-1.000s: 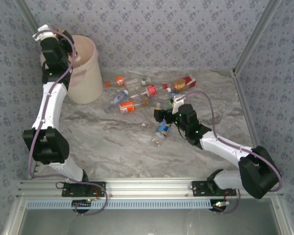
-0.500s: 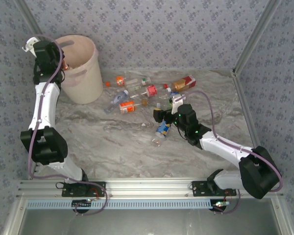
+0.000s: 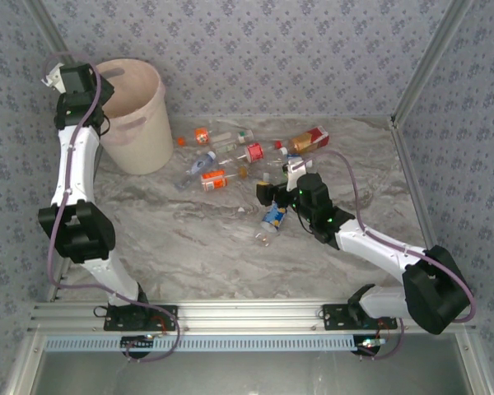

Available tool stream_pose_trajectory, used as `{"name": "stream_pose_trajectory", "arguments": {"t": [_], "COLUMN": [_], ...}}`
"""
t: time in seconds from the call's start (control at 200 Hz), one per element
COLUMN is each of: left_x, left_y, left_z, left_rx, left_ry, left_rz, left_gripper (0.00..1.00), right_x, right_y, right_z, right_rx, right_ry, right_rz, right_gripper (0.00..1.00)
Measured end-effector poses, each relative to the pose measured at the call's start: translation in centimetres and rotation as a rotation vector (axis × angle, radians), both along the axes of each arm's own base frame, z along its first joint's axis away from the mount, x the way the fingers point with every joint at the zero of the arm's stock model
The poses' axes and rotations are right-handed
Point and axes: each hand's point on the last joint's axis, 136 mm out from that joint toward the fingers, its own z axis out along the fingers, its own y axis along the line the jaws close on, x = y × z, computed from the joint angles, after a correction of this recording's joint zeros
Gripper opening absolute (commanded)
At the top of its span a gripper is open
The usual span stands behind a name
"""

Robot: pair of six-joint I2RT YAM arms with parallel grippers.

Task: Put the plastic bottles in the bin

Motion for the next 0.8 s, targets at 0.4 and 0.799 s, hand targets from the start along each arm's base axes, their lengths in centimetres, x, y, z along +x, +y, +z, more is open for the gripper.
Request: {"name": "stream_pose_trajectory", "arguments": {"t": [0.4,0.799], "left_x": [0.1,-3.7], "left_y": [-2.3,-14.4], "left_z": [1.1,5.7], "left_rx": [-0.030,0.044], "left_ry": [-0.024,-0.150], "left_rz": [-0.117,-0.508], "left_gripper": [0.98,0.98], "right_x": [0.3,1.8], "right_y": [-1.0,-6.0], "right_z": [-0.7,-3.1], "right_rx": [-0.006,-0.041], "right_ry": [0.032,0.164], "right_rz": [-0.051,-0.234], "right_gripper": [1.00,1.00]}}
